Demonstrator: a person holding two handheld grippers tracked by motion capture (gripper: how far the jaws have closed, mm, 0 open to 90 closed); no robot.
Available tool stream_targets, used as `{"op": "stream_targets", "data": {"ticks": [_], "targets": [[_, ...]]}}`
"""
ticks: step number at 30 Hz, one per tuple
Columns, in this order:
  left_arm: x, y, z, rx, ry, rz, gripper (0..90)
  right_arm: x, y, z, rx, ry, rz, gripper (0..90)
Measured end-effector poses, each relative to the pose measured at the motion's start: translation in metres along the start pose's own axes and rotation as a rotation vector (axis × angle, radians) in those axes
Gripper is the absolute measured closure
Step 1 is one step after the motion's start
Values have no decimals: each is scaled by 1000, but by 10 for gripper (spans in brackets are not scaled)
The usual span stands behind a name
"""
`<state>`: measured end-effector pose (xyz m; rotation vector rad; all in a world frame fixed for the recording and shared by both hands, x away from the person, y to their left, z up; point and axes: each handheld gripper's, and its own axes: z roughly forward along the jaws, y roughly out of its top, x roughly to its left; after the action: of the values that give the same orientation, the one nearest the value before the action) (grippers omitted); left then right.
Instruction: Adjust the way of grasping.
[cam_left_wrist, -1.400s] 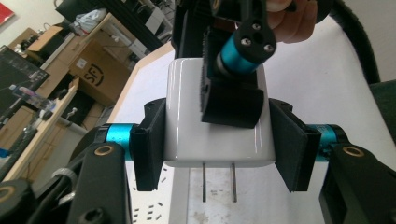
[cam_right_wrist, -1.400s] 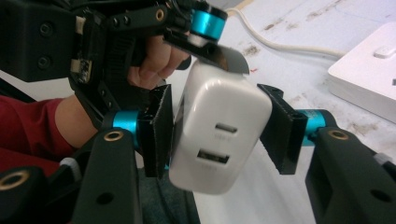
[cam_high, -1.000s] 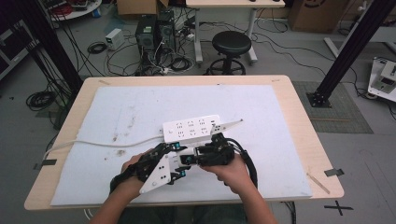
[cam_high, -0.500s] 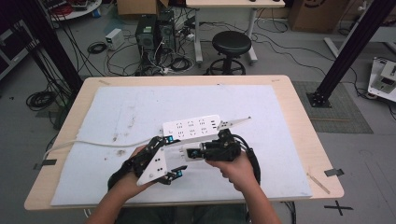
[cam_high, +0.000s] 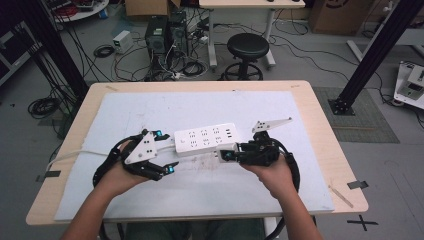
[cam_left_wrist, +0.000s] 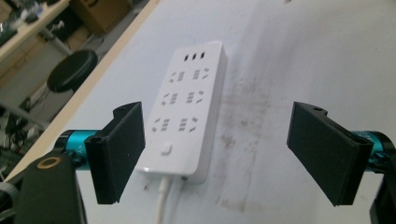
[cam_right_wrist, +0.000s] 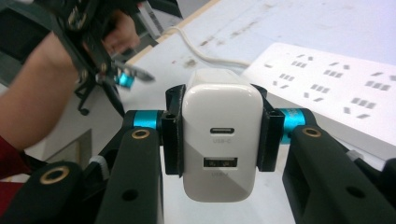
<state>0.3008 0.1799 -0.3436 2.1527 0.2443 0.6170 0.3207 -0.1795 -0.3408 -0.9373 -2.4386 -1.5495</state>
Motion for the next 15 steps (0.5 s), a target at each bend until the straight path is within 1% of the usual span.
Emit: {"op": "stream_targets", "data": {"ticks": [1, 2, 3, 4, 5, 6, 7, 8, 9, 10, 11, 12, 13, 14, 15], "targets": [[4, 0, -2, 11, -4, -11, 193, 0, 1, -3, 4, -14, -6, 633], [11, -1, -8, 36, -9, -20, 193, 1, 2, -6, 8, -22, -14, 633], [11, -1, -8, 36, -9, -20, 193, 1, 4, -9, 11, -34, -21, 633], [15, -2, -11, 44, -14, -30, 193, 1, 4, -9, 11, -34, -21, 633], [19, -2, -14, 54, -17, -36, 193, 1, 7, -15, 19, -54, -35, 633], [24, -3, -18, 63, -17, -52, 193, 1, 7, -15, 19, -54, -35, 633], [32, -5, -24, 71, -14, -58, 193, 1, 8, -18, 25, -70, -40, 632], [36, -6, -27, 78, -6, -57, 193, 0, 11, -23, 31, -85, -48, 632], [36, -6, -27, 78, -6, -57, 193, 0, 11, -23, 31, -85, -48, 632], [45, -9, -33, 88, -16, -66, 193, 0, 13, -27, 41, -103, -49, 633], [48, -10, -36, 91, -13, -77, 193, -1, 14, -29, 49, -112, -50, 633], [48, -10, -36, 91, -13, -77, 193, -1, 14, -29, 49, -112, -50, 633], [48, -10, -36, 91, -13, -77, 193, -2, 15, -30, 54, -122, -55, 633], [57, -15, -43, 99, -2, -84, 193, -4, 16, -33, 66, -132, -56, 633], [59, -16, -44, 99, 3, -90, 193, -5, 17, -33, 68, -137, -51, 633]]}}
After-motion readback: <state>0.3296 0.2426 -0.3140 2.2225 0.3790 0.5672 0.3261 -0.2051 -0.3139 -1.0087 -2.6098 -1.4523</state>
